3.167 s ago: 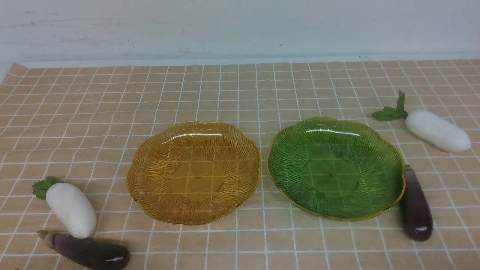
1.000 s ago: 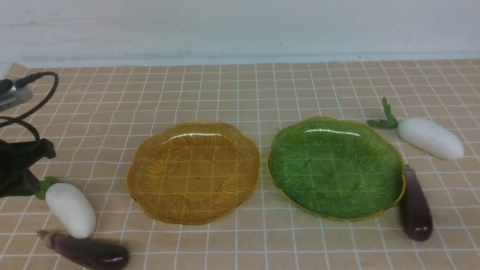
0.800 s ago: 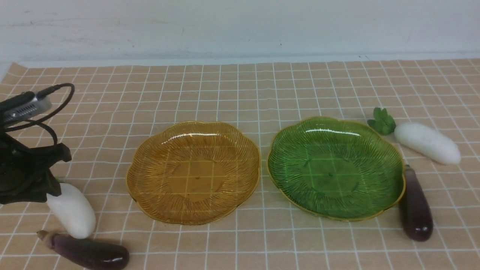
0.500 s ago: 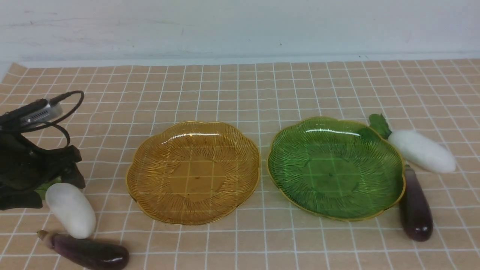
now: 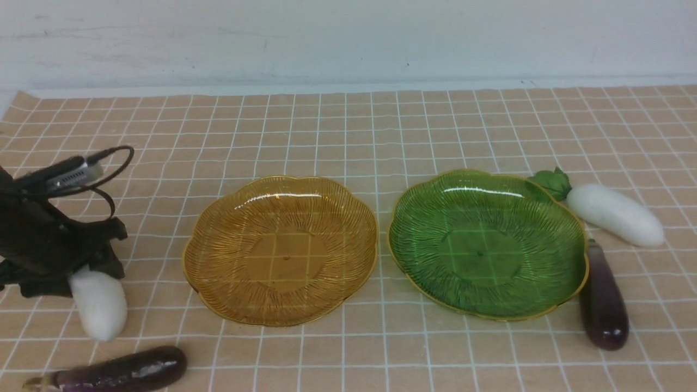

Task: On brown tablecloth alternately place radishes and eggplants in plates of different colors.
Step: 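Pick up the white radish and place it in the left plate, then pick up the vegetable and place it in the green plate with the right gripper, then place the eggplant on the green plate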

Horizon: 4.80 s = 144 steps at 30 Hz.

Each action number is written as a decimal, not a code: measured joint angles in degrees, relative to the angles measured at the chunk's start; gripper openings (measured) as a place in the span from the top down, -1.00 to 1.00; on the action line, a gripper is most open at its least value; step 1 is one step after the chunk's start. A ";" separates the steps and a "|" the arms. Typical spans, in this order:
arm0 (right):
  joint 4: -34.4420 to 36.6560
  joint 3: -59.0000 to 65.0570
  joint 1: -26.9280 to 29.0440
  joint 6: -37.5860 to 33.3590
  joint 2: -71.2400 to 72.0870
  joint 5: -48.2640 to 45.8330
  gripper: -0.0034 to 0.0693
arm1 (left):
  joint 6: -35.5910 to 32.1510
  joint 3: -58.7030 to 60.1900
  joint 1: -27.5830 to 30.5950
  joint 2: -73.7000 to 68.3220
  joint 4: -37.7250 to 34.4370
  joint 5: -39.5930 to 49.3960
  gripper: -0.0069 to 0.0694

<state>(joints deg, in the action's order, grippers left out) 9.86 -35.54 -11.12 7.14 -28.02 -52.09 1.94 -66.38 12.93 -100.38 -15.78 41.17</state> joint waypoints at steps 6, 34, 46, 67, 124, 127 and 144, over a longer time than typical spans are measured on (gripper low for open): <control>-5.76 -1.29 0.00 0.45 -4.70 0.81 0.95 | -3.40 -9.06 -4.02 1.58 -5.51 4.87 -0.22; 1.60 -40.26 16.48 -13.27 -58.46 -12.78 0.93 | -13.10 -16.58 -27.65 -11.29 -7.06 2.08 -0.75; -1.18 -51.12 17.29 -21.21 -84.35 -4.63 -0.35 | -13.33 -18.75 -27.65 -6.88 -5.52 7.79 0.17; 0.70 -56.46 17.29 -24.83 -95.31 -1.77 -0.46 | -16.24 -19.46 -27.65 0.70 -5.06 11.29 0.83; -2.29 -64.66 -19.97 -0.59 -68.65 -19.51 0.16 | -25.02 -15.90 -11.14 16.88 -9.51 29.34 0.83; -5.91 -58.28 -19.91 -0.41 -61.14 -19.70 0.35 | -25.82 -12.32 -13.09 18.42 -7.25 29.40 0.83; -8.38 -38.32 -19.85 0.65 -46.29 -20.10 0.50 | -25.93 6.46 -13.20 17.94 5.25 22.38 -0.09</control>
<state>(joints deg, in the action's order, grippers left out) 1.48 -73.87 -30.97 7.79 -74.31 -72.19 -23.99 -59.92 -0.27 -82.44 -10.53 63.55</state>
